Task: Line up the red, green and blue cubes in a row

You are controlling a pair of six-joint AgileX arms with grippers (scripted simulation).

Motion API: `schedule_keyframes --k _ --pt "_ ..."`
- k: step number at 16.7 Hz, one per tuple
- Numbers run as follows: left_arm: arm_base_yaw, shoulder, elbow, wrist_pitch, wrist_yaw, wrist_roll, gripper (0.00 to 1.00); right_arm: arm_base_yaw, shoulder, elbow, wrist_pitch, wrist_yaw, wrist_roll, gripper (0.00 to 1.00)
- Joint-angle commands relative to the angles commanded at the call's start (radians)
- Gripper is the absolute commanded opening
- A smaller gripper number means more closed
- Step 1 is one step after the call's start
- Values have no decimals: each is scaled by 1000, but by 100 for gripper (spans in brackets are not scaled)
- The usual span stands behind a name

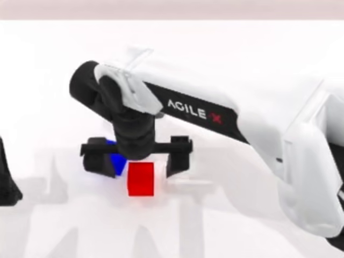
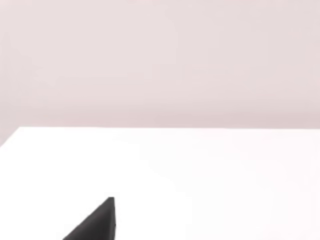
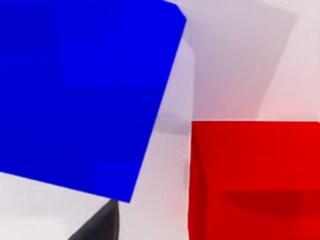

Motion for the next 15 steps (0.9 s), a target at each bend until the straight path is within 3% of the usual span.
schedule_keyframes --k 7,12,15 --pt "0 0 0 0 0 0 100 6 20 275 -250 0 3 100" --pt "0 0 0 0 0 0 100 -2 15 281 -256 0 1 100" --pt "0 0 0 0 0 0 100 -70 -29 214 -222 -2 -60 100"
